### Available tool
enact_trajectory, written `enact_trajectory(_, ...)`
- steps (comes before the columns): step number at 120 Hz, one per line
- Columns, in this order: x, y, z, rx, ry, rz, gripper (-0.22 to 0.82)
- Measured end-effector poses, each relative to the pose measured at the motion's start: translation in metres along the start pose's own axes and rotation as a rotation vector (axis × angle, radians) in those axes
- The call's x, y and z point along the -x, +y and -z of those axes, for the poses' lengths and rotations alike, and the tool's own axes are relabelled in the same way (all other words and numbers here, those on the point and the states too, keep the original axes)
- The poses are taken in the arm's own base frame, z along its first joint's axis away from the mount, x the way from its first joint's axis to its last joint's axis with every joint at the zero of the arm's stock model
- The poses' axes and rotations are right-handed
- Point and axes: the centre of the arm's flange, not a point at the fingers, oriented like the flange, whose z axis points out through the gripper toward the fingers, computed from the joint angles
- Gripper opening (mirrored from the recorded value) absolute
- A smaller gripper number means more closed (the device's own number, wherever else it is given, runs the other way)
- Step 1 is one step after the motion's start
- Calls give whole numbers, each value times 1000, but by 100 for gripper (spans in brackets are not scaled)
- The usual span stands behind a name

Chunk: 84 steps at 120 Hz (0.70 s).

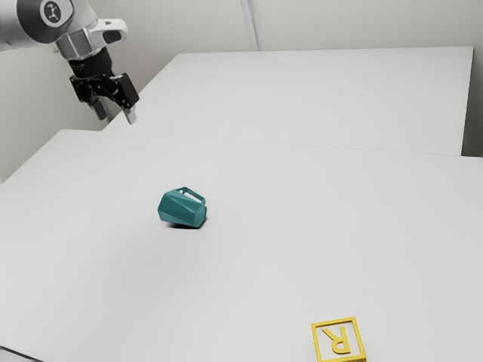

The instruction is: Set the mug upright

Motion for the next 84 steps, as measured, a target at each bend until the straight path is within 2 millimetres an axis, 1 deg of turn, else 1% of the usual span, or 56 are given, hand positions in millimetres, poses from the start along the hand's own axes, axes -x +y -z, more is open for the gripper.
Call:
enact_trajectory(21,-2,0,-2,3,-3,0,59)
enact_trajectory(33,-13,-5,-7,2,-8,7,59)
enact_trajectory(48,-28,-13,-23,15,-29,17,59)
enact_trajectory(56,-33,-21,-28,36,-30,31,59)
enact_trajectory(77,-39,-52,-44,126,-3,90,59)
enact_trajectory(84,-41,-58,-49,156,10,98,59)
